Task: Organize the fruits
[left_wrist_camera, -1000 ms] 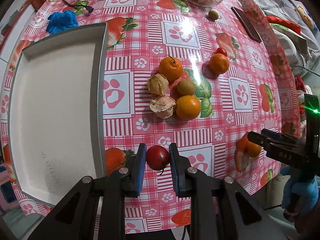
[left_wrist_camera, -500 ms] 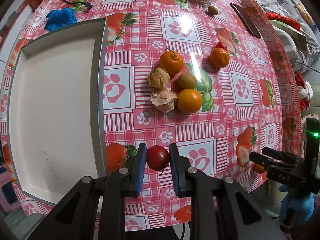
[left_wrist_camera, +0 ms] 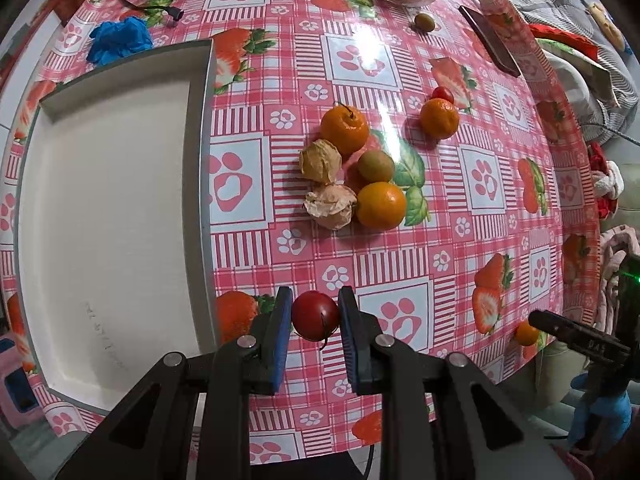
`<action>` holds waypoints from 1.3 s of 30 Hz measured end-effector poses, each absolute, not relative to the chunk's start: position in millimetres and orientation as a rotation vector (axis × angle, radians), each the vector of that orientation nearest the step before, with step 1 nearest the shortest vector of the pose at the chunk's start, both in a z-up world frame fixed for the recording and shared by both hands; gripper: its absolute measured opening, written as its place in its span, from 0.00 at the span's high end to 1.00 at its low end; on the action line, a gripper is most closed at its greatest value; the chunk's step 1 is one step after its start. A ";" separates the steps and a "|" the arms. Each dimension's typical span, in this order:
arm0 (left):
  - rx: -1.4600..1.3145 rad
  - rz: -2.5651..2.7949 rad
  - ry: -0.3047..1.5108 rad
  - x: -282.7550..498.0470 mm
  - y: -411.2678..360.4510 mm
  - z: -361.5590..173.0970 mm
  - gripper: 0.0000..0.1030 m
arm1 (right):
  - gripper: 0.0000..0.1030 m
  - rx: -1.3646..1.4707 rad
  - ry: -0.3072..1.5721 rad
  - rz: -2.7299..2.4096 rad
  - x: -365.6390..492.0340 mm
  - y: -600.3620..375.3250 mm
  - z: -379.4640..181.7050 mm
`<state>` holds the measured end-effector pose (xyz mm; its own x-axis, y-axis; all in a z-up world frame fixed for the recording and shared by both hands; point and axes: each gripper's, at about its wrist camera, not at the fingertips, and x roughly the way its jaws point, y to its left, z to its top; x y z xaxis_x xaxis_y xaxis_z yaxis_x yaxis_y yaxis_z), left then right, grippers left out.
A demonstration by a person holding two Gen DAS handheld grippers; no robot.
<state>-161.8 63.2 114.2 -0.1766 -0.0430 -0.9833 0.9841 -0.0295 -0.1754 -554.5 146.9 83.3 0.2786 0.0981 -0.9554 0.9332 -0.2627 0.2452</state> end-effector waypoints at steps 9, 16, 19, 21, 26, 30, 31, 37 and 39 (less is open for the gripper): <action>1.069 -1.354 1.287 -158.0 60.2 116.6 0.75 | 0.32 1.561 1.156 -1.060 -553.4 157.6 82.1; 1.087 -1.334 1.303 -159.3 67.5 111.9 0.75 | 0.32 1.480 1.173 -1.068 -540.9 140.4 77.2; 1.093 -1.334 1.295 -159.6 68.9 112.7 0.75 | 0.32 1.445 1.156 -1.066 -532.1 125.3 76.7; 1.095 -1.334 1.289 -159.2 69.6 113.8 0.75 | 0.32 1.417 1.130 -1.072 -527.5 111.4 76.5; 1.094 -1.327 1.281 -156.8 73.6 115.9 0.75 | 0.32 1.330 1.075 -1.090 -513.0 63.9 77.9; 1.099 -1.314 1.287 -154.7 76.8 113.4 0.75 | 0.32 1.268 1.062 -1.120 -509.1 24.2 77.0; 1.102 -1.309 1.288 -154.3 77.4 112.3 0.75 | 0.32 1.262 1.056 -1.128 -507.5 15.0 73.6; 1.107 -1.289 1.304 -153.8 78.7 107.9 0.75 | 0.43 1.240 1.029 -1.179 -496.6 -18.3 53.4; 1.106 -1.290 1.306 -154.6 78.0 107.1 0.75 | 0.61 1.220 1.020 -1.188 -493.9 -27.7 53.4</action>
<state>-154.6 78.0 107.1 -0.1309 -0.0206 -0.9912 0.9908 0.0310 -0.1315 -493.9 -27.7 53.4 0.1275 -0.1054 -0.9862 0.9908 -0.0320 0.1315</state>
